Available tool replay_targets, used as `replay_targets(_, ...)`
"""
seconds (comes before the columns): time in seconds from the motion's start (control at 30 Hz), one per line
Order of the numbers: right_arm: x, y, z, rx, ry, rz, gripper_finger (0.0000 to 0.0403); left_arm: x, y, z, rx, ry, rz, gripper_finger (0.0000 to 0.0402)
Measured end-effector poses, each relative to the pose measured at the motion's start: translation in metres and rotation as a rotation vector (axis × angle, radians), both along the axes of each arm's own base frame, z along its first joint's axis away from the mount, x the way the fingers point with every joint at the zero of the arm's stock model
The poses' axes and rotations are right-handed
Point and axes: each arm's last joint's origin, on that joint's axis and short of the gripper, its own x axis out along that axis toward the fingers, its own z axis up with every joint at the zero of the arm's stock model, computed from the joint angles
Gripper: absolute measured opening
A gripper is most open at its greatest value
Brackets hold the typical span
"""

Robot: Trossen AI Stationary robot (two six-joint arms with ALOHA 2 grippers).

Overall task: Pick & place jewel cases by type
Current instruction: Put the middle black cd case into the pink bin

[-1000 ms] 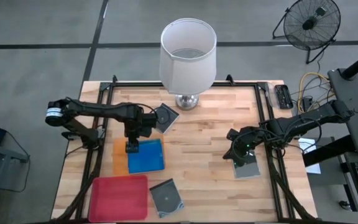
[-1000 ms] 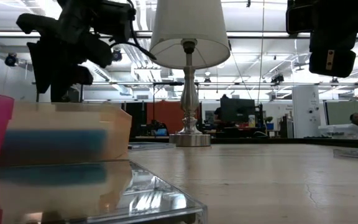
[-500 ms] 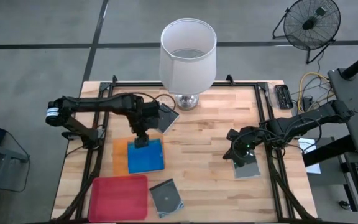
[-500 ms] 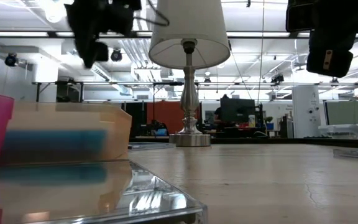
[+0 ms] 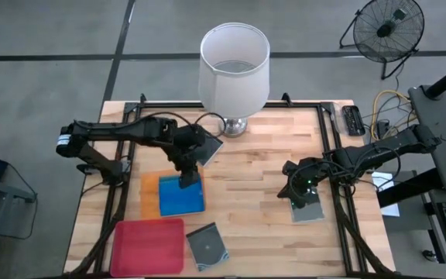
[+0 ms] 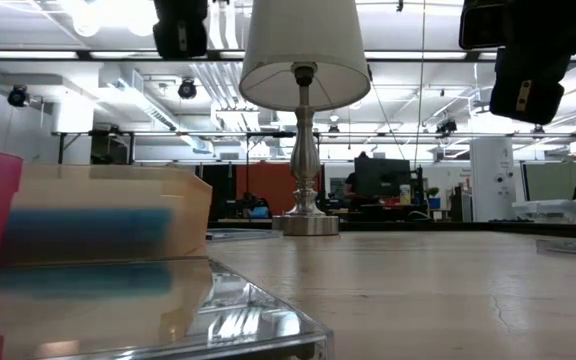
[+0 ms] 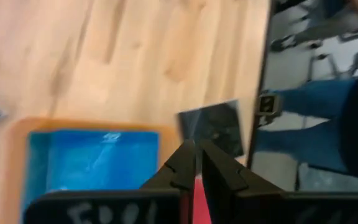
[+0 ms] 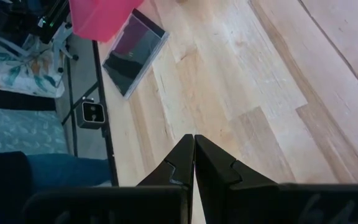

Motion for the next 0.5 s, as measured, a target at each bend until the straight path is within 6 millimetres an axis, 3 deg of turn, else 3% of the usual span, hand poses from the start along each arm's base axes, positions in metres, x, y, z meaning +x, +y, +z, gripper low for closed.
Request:
replay_targets(0.33, 0.000, 0.000, 0.002, -0.007, -0.006, 0.008, 0.0008, 0.039, -0.032, 0.002, -0.063, -0.228, -0.011, 0.0000)
replay_targets(0.5, 0.000, 0.000, 0.019, -0.019, -0.007, 0.020, 0.0008, 0.062, -0.034, -0.009, -0.079, -0.283, 0.010, 0.0000)
